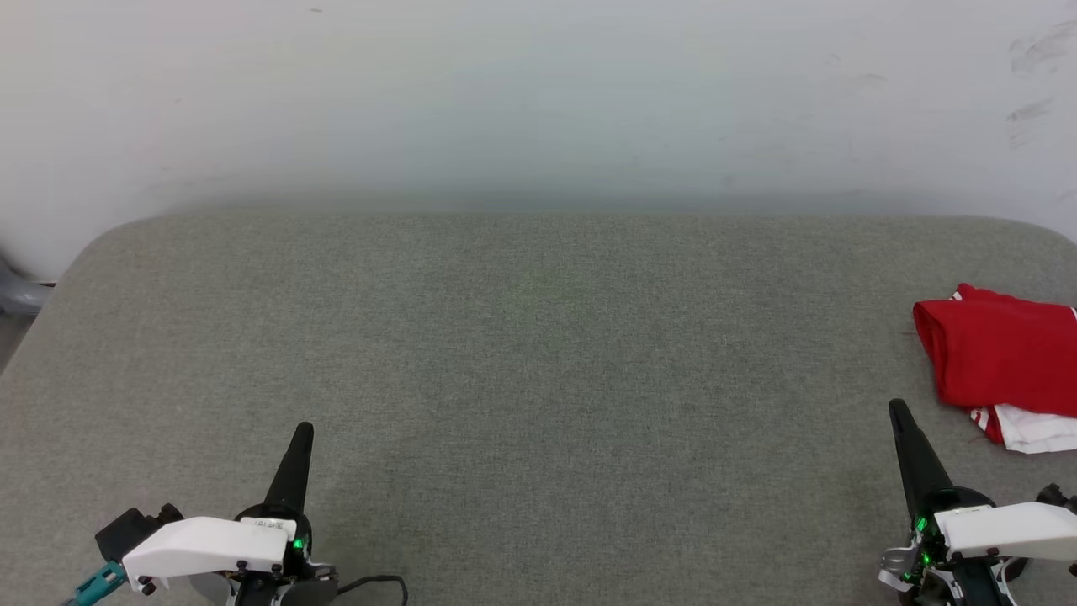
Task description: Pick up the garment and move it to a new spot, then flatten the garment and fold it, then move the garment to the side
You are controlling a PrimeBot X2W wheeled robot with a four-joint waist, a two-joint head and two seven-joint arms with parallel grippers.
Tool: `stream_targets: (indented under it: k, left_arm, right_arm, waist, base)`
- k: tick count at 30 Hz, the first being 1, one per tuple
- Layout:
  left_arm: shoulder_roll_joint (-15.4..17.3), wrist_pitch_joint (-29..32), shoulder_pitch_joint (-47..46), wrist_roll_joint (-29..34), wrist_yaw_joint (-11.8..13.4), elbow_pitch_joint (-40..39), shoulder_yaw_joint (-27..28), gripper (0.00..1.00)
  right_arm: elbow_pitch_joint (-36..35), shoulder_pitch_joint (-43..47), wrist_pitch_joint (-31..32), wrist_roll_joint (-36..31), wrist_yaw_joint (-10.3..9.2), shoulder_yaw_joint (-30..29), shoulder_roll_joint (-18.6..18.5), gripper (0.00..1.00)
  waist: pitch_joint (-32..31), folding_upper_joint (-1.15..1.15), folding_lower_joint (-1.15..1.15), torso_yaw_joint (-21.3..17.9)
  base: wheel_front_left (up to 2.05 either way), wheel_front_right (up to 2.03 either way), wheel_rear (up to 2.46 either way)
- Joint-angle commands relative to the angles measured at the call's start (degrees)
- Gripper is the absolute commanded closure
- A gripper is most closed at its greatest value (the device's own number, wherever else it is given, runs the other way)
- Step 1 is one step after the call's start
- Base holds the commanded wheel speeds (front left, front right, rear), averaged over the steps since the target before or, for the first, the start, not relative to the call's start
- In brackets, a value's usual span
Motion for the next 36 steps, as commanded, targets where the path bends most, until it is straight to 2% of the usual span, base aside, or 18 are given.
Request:
stream_targets:
  k: [1,28,36]
  left_arm:
    - [-0.1,0.7,-1.5,-2.2,-0.7,0.1,0.6,1.00]
    - [-1.0,3.8,-3.4,-14.0,-2.5,1.5,2.7,1.00]
    - [-1.1,3.9,-3.3,-13.6,-2.5,1.5,2.8,1.00]
  right_arm:
    - [0.0,-1.4,0.6,2.3,-0.03,-0.1,0.2,1.00]
    - [1.2,-3.3,3.4,13.9,-0.04,-0.5,0.3,1.00]
    - [1.2,-3.2,3.4,13.7,-0.04,-0.5,0.3,1.00]
  waist:
    - [0.1,0.00,0.00,0.0]
    - [0.6,0.00,0.00,-0.4]
    - [0.6,0.00,0.00,-0.4]
  base:
    - [0.00,0.00,0.00]
    - [0.00,0.00,0.00]
    - [0.00,0.00,0.00]
